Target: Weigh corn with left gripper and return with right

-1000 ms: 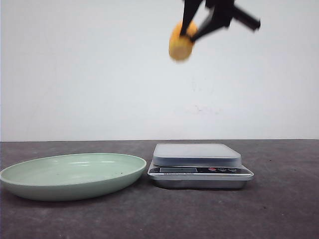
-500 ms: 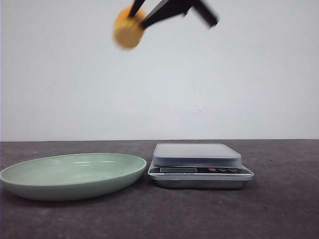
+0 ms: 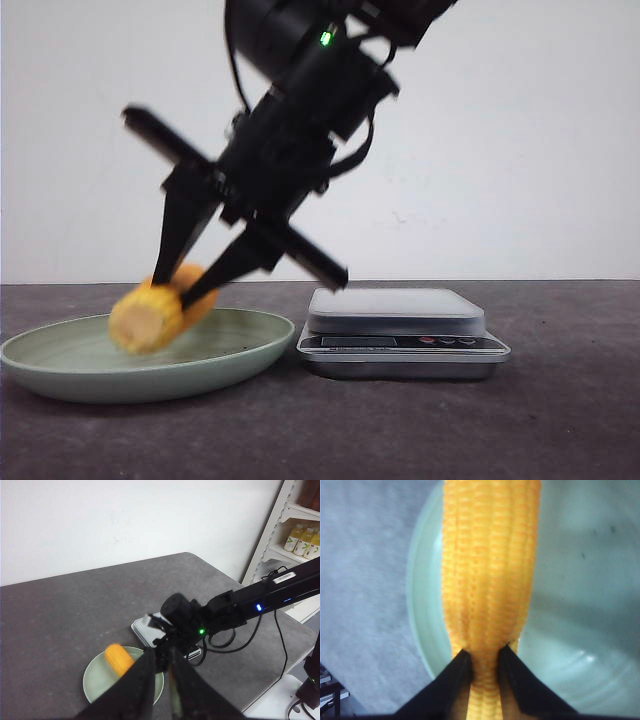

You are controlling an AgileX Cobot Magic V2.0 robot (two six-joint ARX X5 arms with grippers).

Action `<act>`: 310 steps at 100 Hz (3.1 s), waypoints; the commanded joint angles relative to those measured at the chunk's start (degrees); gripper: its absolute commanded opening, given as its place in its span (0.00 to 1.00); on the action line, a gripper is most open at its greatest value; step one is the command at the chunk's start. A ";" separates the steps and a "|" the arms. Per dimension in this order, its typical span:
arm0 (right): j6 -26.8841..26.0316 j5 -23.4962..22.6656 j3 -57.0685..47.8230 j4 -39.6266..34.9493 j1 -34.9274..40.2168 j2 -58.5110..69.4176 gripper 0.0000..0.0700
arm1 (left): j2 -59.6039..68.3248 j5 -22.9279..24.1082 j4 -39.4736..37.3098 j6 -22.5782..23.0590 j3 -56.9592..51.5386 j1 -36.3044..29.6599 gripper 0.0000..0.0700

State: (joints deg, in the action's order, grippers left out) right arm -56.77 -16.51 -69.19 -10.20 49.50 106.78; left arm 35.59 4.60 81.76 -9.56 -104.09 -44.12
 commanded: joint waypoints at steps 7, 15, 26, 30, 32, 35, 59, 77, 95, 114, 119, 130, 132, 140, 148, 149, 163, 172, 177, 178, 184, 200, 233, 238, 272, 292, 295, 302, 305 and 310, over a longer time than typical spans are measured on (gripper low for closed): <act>-3.23 0.00 -1.05 0.33 0.74 1.31 0.41 | 0.26 0.13 3.23 0.96 -1.05 -0.48 0.02; -3.15 0.02 -1.05 0.66 0.74 1.31 0.66 | 0.26 0.13 3.23 0.96 -1.05 -0.48 0.02; -2.10 -0.44 -1.09 2.78 0.44 0.68 0.76 | 0.26 0.11 3.23 0.87 -1.05 -0.48 0.02; -1.46 -0.90 -1.20 3.63 -0.04 -0.22 0.77 | 0.26 0.11 3.23 0.61 -1.05 -0.46 0.02; -0.98 -0.96 -1.33 4.00 -0.28 -0.79 0.77 | 0.26 0.11 3.23 0.35 -1.05 -0.48 0.02; -0.28 -0.72 -1.60 4.39 -0.63 -1.84 0.78 | 0.26 0.11 3.23 -0.17 -1.05 -0.48 0.02; 16.31 5.49 -7.85 1.66 -2.51 -16.06 0.76 | 0.26 1.01 3.23 -3.50 -0.96 -0.48 0.02; 38.84 24.00 -9.44 -9.79 2.14 -31.43 0.22 | 0.24 3.32 3.23 -7.26 -0.31 -0.46 0.02; 47.43 48.94 -8.17 -22.43 13.07 -43.28 0.00 | 0.00 4.35 3.21 -7.48 0.68 -0.42 0.02; 49.27 62.95 1.99 -20.26 24.44 -53.33 0.00 | -1.62 9.35 3.23 -7.91 2.75 -0.42 0.02; 50.42 63.78 4.26 -19.65 26.08 -55.15 0.00 | -1.66 9.33 3.21 -9.40 2.75 -0.42 0.02; 50.36 63.49 5.11 -21.44 27.41 -56.83 0.00 | -1.66 9.33 3.21 -11.26 2.73 -0.44 0.02; 50.36 63.47 5.11 -21.40 27.47 -57.05 0.00 | -1.66 9.33 3.21 -11.15 2.73 -0.44 0.02; 50.36 63.49 5.11 -21.20 27.47 -57.59 0.00 | -1.66 9.29 3.21 -11.80 2.73 -0.42 0.02; 50.36 63.49 5.11 -21.20 27.47 -57.88 0.00 | -1.66 9.31 3.21 -12.33 2.67 -0.42 0.02; 50.36 63.49 5.11 -21.20 27.47 -57.88 0.00 | -1.66 9.31 3.21 -12.33 2.67 -0.42 0.02; 50.36 63.49 5.11 -21.18 27.45 -57.88 0.00 | -1.66 9.31 3.21 -12.33 2.67 -0.42 0.02; 50.36 63.49 5.11 -21.18 27.47 -57.83 0.00 | -1.66 9.31 3.21 -12.33 2.67 -0.42 0.02; 50.36 63.47 5.11 -21.18 27.47 -57.83 0.00 | -1.66 9.31 3.23 -12.33 2.67 -0.42 0.02; 50.36 63.47 5.11 -21.18 27.47 -57.83 0.00 | -1.66 9.31 3.23 -12.33 2.67 -0.42 0.02; 50.36 63.47 5.11 -21.18 27.47 -57.83 0.00 | -1.66 9.31 3.21 -12.33 2.67 -0.42 0.02; 50.34 63.54 5.14 -21.35 26.36 -58.10 0.00 | -1.66 9.31 3.21 -12.33 2.67 -0.44 0.02; 49.48 37.77 22.34 -11.61 8.70 -66.82 0.00 | -1.66 9.31 3.23 -12.33 2.49 -0.44 0.02; 50.71 29.14 28.79 -2.99 3.39 -69.44 0.00 | -1.66 9.31 3.21 -12.33 2.49 -0.44 0.02; 55.87 7.15 57.77 17.88 -26.58 -91.95 0.00 | -1.66 9.31 3.21 -12.33 2.49 -0.42 0.02; 51.93 7.37 64.41 9.53 -40.33 -106.47 0.00 | -1.66 9.31 3.21 -12.33 2.49 -0.44 0.02; 51.12 7.23 65.44 10.49 -41.55 -106.84 0.00 | -1.66 9.31 3.23 -12.33 2.47 -0.44 0.02; 50.21 6.40 67.14 11.96 -43.87 -106.55 0.00 | -1.66 9.31 3.21 -12.33 2.47 -0.44 0.02; 50.21 5.33 67.76 12.00 -44.72 -106.55 0.00 | -1.66 9.31 3.21 -12.33 2.47 -0.44 0.02; 50.25 4.20 68.43 10.95 -46.25 -106.57 0.00 | -1.66 9.33 3.21 -12.33 2.45 -0.42 0.02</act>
State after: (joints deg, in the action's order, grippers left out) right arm -5.08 -10.92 -1.30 0.89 4.51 0.36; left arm 33.74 13.67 81.78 -21.87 -100.33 -44.12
